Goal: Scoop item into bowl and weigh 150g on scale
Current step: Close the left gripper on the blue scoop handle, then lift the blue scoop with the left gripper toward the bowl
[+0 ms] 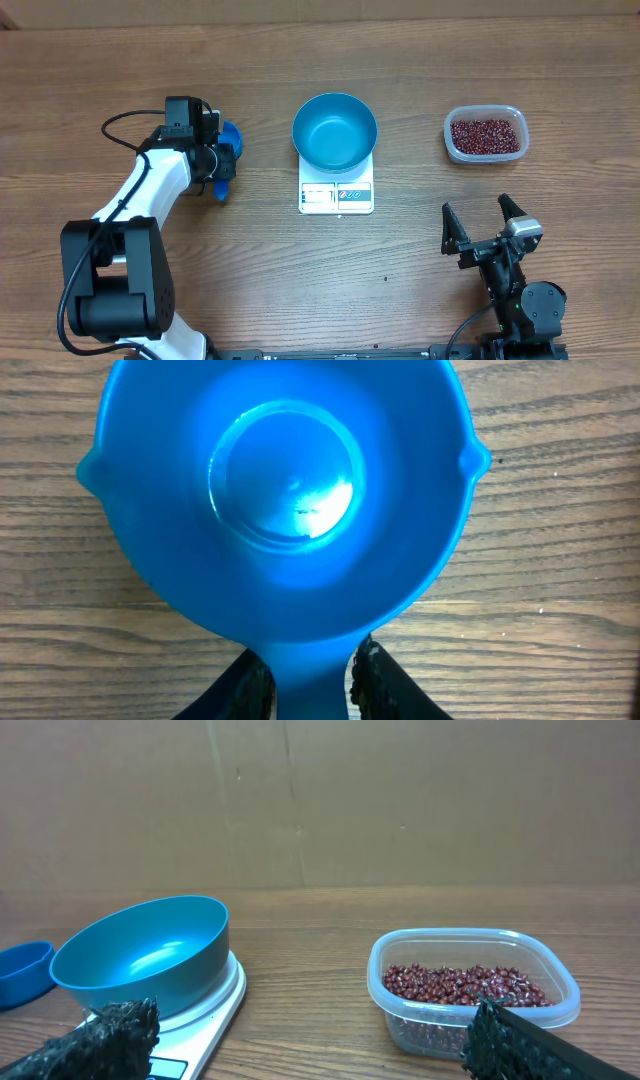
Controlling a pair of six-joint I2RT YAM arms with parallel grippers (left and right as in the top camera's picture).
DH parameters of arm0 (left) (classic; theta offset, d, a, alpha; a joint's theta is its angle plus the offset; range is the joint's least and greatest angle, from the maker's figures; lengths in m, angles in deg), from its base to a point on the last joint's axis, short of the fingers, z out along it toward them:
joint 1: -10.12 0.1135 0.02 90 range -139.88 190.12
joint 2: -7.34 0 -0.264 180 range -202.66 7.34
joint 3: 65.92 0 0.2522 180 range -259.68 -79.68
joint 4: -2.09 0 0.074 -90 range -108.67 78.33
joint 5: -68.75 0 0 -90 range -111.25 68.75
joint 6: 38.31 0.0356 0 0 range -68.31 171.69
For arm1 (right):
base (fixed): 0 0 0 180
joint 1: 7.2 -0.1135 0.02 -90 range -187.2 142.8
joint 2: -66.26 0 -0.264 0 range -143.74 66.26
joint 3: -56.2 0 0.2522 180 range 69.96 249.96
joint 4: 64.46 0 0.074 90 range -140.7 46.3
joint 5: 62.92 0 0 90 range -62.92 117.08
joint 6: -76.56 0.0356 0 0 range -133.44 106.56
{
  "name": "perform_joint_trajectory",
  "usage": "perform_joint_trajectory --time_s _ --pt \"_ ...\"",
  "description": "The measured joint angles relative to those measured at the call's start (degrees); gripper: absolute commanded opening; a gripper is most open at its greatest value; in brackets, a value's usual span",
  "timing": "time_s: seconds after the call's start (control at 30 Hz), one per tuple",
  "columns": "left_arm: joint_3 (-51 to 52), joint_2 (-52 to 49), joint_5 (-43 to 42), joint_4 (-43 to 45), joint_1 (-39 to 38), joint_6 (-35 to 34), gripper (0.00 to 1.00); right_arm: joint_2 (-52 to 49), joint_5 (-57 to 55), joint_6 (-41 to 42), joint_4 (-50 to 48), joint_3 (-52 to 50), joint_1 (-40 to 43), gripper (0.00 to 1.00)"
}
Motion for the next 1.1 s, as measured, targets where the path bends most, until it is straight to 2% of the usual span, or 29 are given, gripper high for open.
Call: perform_joint_trajectory --time_s 0.23,0.63,0.93,1.07,1.1 --pt "0.0 0.0 0.2 0.0 0.0 0.0 0.22 0.0 0.0 0.0 0.0 0.0 0.0 1.00" --pt "-1.6 0.0 0.1 -3.1 0.0 -2.1 0.16 0.0 0.0 0.0 0.0 0.0 0.0 1.00" --pt "-13.2 7.6 -2.7 -6.6 0.0 -12.0 0.16 0.0 0.0 0.0 0.0 0.0 0.0 1.00" --pt "-17.6 12.6 -7.1 -6.1 0.0 -19.8 0.04 0.0 0.0 0.0 0.0 0.0 0.0 1.00" --pt "-18.1 13.6 -8.8 -5.4 0.0 -22.2 0.04 0.0 0.0 0.0 0.0 0.0 0.0 1.00"
